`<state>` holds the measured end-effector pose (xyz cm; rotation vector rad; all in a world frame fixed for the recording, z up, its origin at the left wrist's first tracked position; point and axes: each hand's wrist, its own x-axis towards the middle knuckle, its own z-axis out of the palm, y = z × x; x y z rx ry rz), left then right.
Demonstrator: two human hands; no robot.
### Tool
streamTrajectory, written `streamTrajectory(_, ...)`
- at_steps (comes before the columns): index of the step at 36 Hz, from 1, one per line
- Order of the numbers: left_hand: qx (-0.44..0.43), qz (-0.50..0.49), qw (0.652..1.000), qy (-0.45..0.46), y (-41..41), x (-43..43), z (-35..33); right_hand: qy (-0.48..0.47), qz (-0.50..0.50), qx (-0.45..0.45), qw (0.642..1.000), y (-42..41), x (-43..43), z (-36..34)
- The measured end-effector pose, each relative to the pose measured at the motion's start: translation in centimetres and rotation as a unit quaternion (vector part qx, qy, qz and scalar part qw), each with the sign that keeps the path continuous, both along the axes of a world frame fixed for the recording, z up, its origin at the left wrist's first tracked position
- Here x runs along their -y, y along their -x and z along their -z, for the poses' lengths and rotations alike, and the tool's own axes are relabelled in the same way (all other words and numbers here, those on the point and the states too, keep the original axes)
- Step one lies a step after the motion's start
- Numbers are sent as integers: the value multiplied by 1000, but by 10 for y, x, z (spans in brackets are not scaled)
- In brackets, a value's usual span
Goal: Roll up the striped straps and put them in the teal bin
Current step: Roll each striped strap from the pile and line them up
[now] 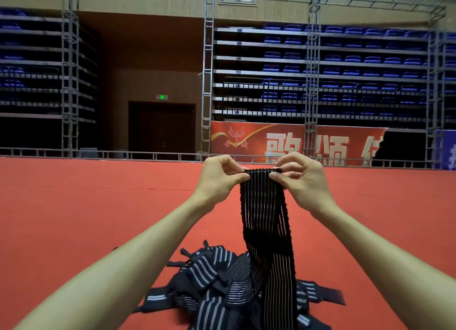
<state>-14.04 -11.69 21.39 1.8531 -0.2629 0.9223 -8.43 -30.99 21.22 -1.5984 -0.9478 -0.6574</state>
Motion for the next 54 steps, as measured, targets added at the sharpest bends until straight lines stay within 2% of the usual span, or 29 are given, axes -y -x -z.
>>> streamTrajectory(15, 4, 56, 998, 30, -3, 2, 2, -4, 19, 17, 1000, -6, -2, 9)
streamTrajectory(23, 23, 89, 992, 90, -9, 6, -5, 38, -51, 24, 998, -2, -13, 15)
streamTrajectory(29, 30, 105, 992, 69, -6, 9, 2, -41, -60, -31, 997, 1, -21, 10)
streamTrajectory(34, -30, 171, 984, 36, -2, 14, 31, -103, -59, -73, 990, -1, -25, 5)
streamTrajectory(41, -58, 113, 992, -16, -4, 13, 64, -164, -51, -119, 978, -8, -22, -1)
streamTrajectory(46, -49, 108, 992, -45, -7, 14, 77, -180, -50, -132, 973, -9, -24, -4)
streamTrajectory(54, -54, 172, 984, -10, -6, 16, 80, -175, -79, -134, 972, -9, -28, -12)
